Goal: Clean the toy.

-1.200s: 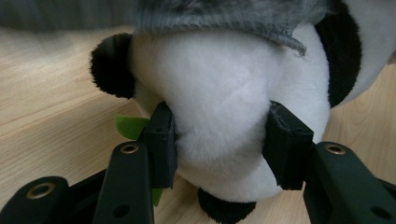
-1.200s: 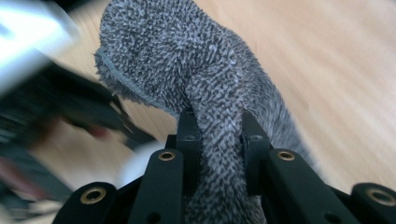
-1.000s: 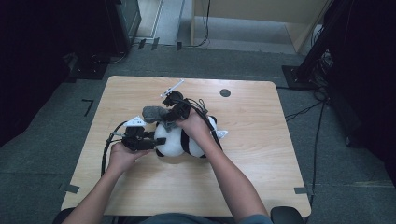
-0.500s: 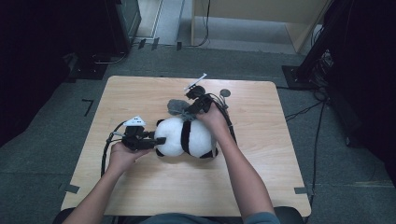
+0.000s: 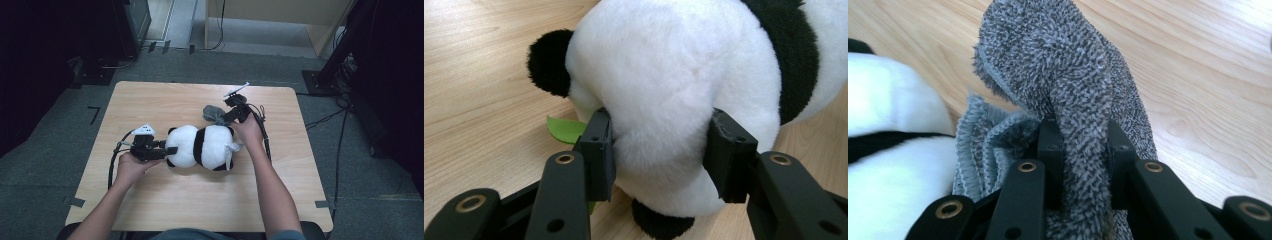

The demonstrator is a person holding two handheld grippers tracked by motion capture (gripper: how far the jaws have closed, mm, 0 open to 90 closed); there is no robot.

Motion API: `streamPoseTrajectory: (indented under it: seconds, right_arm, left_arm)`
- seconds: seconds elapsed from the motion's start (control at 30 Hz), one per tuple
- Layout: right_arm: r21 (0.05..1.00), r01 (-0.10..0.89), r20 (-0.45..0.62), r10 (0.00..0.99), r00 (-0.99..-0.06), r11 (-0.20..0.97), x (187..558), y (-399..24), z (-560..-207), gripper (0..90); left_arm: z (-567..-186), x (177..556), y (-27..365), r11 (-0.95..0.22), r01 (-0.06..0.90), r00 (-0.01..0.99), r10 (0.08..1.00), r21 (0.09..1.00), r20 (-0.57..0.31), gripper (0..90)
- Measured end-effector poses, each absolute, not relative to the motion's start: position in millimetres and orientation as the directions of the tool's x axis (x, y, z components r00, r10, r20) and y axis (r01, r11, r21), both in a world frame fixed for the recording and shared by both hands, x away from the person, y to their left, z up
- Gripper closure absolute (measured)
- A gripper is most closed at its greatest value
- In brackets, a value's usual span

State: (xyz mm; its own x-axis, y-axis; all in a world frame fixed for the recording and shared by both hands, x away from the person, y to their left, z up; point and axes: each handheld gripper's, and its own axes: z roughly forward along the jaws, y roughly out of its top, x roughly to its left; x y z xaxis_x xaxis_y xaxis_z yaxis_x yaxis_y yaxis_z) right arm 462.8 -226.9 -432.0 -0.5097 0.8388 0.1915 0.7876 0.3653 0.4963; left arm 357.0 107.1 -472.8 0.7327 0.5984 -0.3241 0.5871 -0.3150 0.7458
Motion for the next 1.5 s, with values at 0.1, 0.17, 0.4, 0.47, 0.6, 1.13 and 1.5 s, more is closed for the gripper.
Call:
streamPoseTrajectory:
  seconds: [0.1, 0.17, 0.4, 0.47, 0.6, 1.13, 1.5]
  right_arm:
    - [0.501, 0.792, 0.189, 0.849, -0.493, 0.349, 462.4, -233.1, -432.8, 76.5]
    - [0.514, 0.786, 0.183, 0.852, -0.491, 0.343, 461.4, -234.6, -429.2, 76.5]
    - [0.595, 0.719, 0.154, 0.826, -0.542, 0.361, 454.8, -220.5, -395.6, 76.5]
    - [0.617, 0.697, 0.156, 0.812, -0.562, 0.364, 452.0, -212.2, -385.4, 76.4]
    - [0.642, 0.656, 0.15, 0.775, -0.614, 0.396, 445.2, -191.0, -371.3, 76.3]
    - [0.574, 0.598, 0.164, 0.637, -0.753, 0.559, 428.0, -99.7, -385.2, 75.9]
    - [0.532, 0.654, 0.18, 0.683, -0.708, 0.537, 443.5, -115.8, -400.5, 75.2]
  left_arm:
    - [-473.0, 357.1, 107.3, -0.315, 0.587, 0.733, 0.597, 0.746, -0.325, 52.5]
    - [-473.2, 357.1, 107.7, -0.317, 0.585, 0.735, 0.595, 0.746, -0.324, 52.4]
    - [-474.0, 357.1, 108.5, -0.31, 0.585, 0.736, 0.592, 0.749, -0.33, 52.0]
    - [-474.2, 357.2, 108.8, -0.308, 0.585, 0.735, 0.591, 0.75, -0.331, 51.7]
    - [-474.4, 357.4, 108.9, -0.305, 0.584, 0.736, 0.591, 0.752, -0.331, 51.3]
    - [-475.0, 358.0, 109.4, -0.301, 0.579, 0.737, 0.591, 0.758, -0.328, 50.3]
    - [-475.4, 359.9, 108.1, -0.27, 0.601, 0.713, 0.606, 0.752, -0.353, 50.5]
